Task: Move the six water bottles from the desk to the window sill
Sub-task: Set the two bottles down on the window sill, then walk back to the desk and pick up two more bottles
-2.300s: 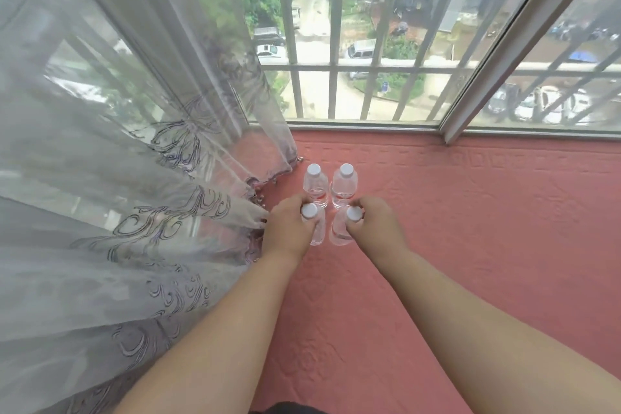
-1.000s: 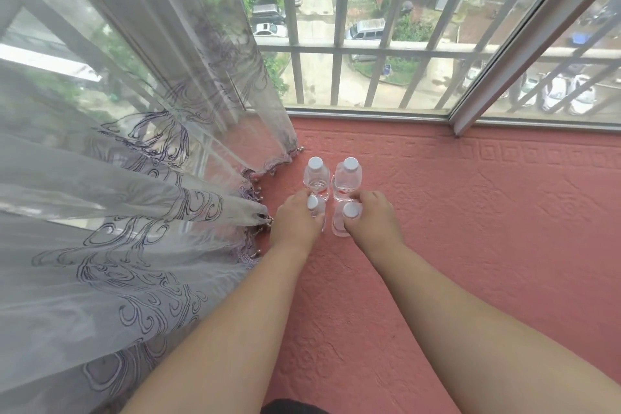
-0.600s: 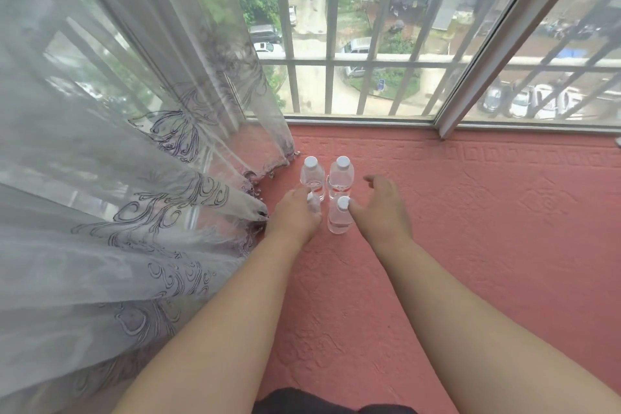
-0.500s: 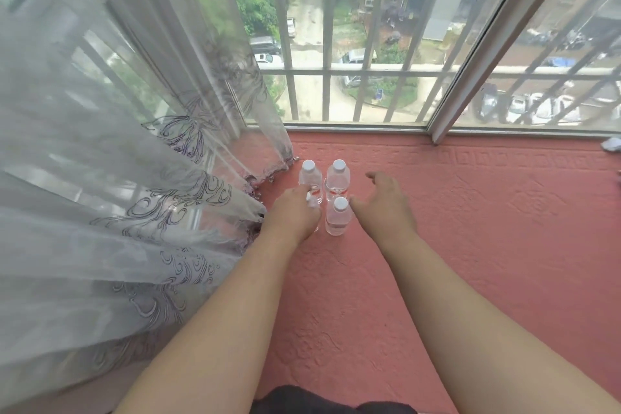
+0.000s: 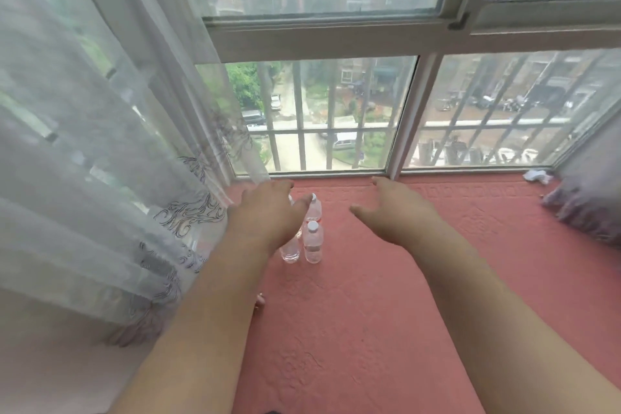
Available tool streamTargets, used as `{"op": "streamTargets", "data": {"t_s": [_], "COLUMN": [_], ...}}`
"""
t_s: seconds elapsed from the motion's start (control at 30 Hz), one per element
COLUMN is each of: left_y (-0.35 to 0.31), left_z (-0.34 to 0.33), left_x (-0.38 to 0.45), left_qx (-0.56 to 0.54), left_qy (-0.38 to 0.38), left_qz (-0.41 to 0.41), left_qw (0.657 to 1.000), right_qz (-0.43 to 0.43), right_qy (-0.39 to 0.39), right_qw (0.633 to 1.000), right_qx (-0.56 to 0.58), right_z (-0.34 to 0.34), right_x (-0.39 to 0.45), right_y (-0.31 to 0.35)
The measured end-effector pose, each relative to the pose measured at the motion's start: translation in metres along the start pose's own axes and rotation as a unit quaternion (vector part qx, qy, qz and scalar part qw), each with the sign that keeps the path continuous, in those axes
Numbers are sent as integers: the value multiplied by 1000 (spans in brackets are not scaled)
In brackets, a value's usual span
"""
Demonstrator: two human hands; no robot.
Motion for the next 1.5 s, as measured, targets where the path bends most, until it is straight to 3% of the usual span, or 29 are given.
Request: {"op": "streamTargets", "data": {"t_s": [0.27, 0.57, 0.8, 1.13, 1.3, 1.5], "left_y": [-59, -127, -191, -298, -334, -371], "left_z": [40, 41, 2, -42, -53, -61], "left_x": [-31, -55, -105, -229, -277, -323], "left_qx": [64, 67, 60, 45, 50, 50], "left_qy": [-20, -4, 61, 109, 117, 127], "left_qz": [-94, -272, -423, -615, -658, -684], "left_qw": [993, 960, 902, 779, 742, 717], "right_qz": [-35, -174, -321, -508, -565, -578], "right_qy": [-88, -176, -190, -244, -269, -279], "right_qw": [996, 968, 924, 817, 769, 754], "right_qx": [-6, 42, 83, 122, 131, 144], "right_z": [61, 76, 37, -3, -9, -10], "right_x": [-64, -160, -260, -429, -493, -533], "right_y": [-41, -108, -165, -239, -270, -298]}}
Point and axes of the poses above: each hand's wrist, its own x-axis towards the middle knuckle, its own z-axis out of the back of the hand, y = z × x, the point moved 8 cm from there along x, towards the middle knuckle, and after that the axes turned 12 degrees about -z, right-handed, at the moved point
